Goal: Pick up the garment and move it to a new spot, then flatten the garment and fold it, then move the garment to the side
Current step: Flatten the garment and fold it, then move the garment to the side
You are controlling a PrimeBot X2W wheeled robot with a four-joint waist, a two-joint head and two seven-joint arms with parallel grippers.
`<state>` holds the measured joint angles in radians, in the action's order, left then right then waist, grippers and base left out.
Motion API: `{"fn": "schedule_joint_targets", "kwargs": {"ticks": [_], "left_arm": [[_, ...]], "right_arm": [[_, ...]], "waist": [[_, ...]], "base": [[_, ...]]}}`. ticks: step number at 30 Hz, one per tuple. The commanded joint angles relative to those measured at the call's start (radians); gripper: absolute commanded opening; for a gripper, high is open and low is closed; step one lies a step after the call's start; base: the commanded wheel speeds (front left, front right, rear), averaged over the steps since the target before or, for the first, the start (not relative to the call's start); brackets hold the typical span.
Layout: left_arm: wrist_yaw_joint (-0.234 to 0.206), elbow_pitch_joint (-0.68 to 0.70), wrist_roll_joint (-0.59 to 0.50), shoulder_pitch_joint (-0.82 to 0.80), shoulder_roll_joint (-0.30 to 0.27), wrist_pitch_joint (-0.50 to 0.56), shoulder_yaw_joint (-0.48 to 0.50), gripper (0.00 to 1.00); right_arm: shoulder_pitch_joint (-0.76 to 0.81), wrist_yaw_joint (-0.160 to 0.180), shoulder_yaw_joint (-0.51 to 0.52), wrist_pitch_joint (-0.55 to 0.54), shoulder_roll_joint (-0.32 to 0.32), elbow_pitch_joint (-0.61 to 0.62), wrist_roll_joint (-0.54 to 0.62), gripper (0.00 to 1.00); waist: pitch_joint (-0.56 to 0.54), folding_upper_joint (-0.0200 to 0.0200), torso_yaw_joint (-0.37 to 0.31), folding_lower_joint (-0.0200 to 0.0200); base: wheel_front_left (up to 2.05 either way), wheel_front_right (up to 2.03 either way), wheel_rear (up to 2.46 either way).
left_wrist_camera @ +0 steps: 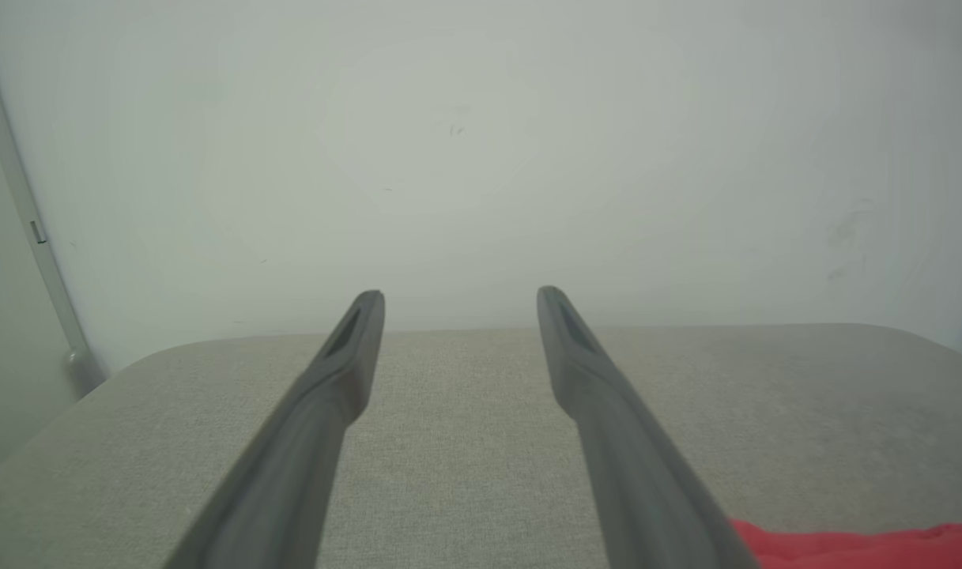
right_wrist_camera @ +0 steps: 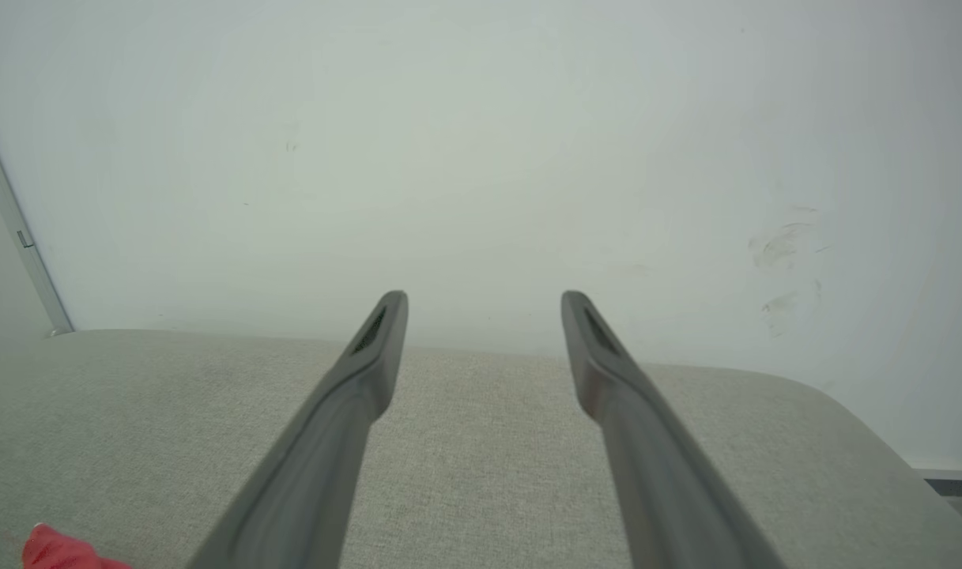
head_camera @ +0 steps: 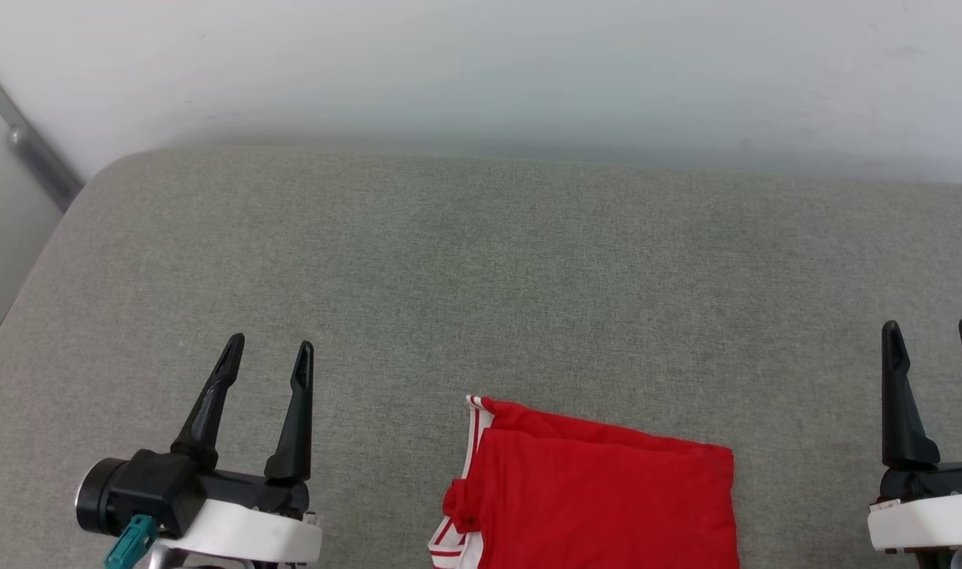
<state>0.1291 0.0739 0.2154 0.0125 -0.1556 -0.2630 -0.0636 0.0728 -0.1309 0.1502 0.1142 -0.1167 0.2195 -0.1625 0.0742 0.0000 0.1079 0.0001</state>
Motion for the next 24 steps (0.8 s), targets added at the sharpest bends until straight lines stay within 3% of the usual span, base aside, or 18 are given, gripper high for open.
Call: {"fn": "schedule_joint_targets", "kwargs": {"ticks": [1, 24], "left_arm": [[0.002, -0.001, -0.004, 0.004, -0.002, -0.002, -0.005, 1.0], [0.002, -0.006, -0.003, -0.008, -0.008, -0.002, -0.028, 1.0]], "right_arm": [[0.013, 0.0, 0.001, 0.005, 0.005, 0.005, 0.005, 1.0], [0.017, 0.0, -0.012, -0.032, -0.004, -0.013, -0.007, 1.0]], "waist": [[-0.001, 0.0, 0.0, -0.0001], [0.008, 0.0, 0.004, -0.0001]], "base": [[0.0, 0.0, 0.0], [0.0, 0.0, 0.0]]}}
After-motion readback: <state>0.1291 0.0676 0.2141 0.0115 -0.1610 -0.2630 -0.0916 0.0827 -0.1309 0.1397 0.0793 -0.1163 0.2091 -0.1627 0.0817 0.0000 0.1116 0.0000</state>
